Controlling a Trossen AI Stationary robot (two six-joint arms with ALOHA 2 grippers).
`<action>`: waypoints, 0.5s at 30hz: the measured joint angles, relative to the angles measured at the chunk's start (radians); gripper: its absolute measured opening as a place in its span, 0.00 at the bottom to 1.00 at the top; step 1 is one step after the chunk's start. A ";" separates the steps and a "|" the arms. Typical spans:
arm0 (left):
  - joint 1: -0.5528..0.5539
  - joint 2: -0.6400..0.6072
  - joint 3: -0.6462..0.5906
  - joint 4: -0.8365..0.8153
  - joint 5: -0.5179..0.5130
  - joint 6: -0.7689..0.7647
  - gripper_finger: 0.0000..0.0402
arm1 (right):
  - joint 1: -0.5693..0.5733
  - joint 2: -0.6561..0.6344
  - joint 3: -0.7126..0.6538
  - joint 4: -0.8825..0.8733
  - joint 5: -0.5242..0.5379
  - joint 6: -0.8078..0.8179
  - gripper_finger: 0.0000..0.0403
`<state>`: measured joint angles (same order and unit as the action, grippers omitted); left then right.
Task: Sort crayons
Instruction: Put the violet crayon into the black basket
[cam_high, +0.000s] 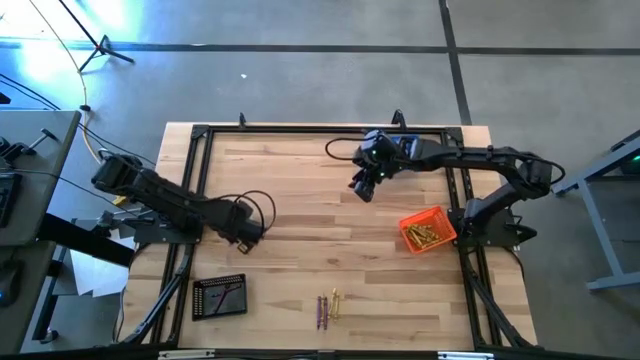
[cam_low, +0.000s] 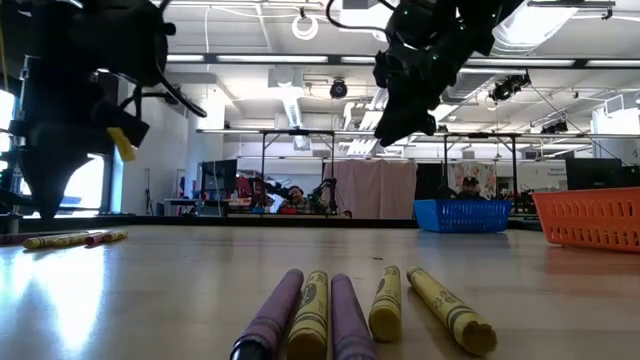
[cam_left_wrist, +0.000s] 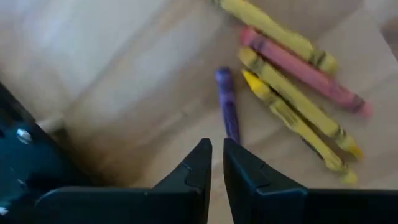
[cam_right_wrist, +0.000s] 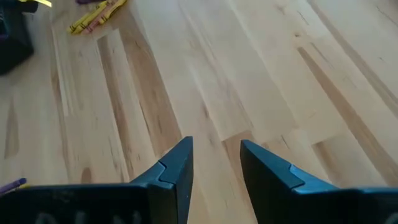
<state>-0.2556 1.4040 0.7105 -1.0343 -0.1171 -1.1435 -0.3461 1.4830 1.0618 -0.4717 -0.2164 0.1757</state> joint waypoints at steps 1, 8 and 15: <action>-0.015 0.000 0.000 0.003 0.008 -0.015 0.08 | 0.004 0.000 0.000 0.000 0.003 0.000 0.29; -0.089 0.000 0.000 0.017 0.001 -0.094 0.08 | 0.009 0.000 0.000 0.000 0.005 0.007 0.29; -0.126 0.000 0.000 0.100 -0.004 -0.021 0.08 | 0.009 0.000 0.000 0.000 0.005 0.005 0.29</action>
<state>-0.3816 1.4040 0.7105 -0.9346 -0.1206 -1.1644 -0.3374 1.4830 1.0618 -0.4717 -0.2111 0.1811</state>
